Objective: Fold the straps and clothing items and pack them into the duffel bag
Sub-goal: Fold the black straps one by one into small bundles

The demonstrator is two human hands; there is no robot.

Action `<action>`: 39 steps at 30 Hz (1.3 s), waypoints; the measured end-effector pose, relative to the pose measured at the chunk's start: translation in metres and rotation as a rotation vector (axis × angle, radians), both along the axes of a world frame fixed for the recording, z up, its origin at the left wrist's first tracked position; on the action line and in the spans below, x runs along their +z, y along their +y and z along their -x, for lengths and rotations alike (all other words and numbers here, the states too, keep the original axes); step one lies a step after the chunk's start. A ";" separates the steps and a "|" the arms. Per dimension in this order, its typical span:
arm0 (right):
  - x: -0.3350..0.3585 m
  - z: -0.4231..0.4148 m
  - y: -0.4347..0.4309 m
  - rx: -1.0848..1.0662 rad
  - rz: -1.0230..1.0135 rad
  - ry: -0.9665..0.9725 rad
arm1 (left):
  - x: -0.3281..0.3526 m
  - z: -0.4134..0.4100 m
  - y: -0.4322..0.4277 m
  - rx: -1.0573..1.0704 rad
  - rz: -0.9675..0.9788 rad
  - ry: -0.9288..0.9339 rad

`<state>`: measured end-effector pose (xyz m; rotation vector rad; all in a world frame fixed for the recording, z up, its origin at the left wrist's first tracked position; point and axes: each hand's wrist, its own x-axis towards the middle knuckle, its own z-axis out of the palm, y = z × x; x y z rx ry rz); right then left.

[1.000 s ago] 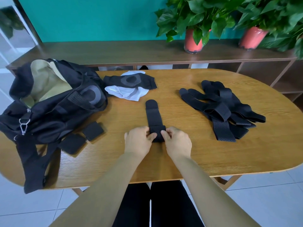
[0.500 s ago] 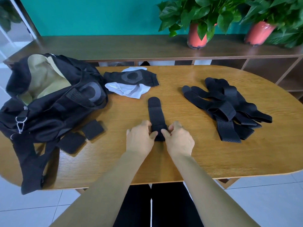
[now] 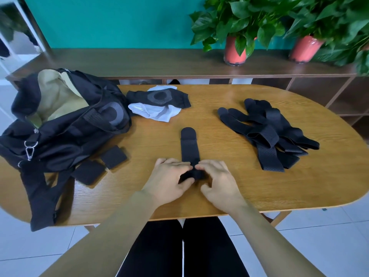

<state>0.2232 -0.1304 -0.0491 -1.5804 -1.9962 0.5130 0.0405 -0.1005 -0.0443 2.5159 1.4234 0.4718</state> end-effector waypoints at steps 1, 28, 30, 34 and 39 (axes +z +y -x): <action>-0.004 -0.002 -0.005 0.014 -0.035 -0.012 | -0.001 0.002 -0.006 -0.003 0.008 -0.035; -0.001 0.037 0.015 -0.586 0.092 -0.026 | 0.004 -0.028 0.009 0.482 0.182 -0.288; -0.001 0.036 0.016 -0.596 0.104 0.010 | 0.003 -0.028 0.010 0.471 0.181 -0.265; 0.000 0.034 0.019 -0.588 0.122 0.016 | 0.003 -0.028 0.014 0.458 0.197 -0.195; 0.000 0.034 0.021 -0.575 0.125 -0.037 | 0.012 -0.033 0.012 0.453 0.099 -0.012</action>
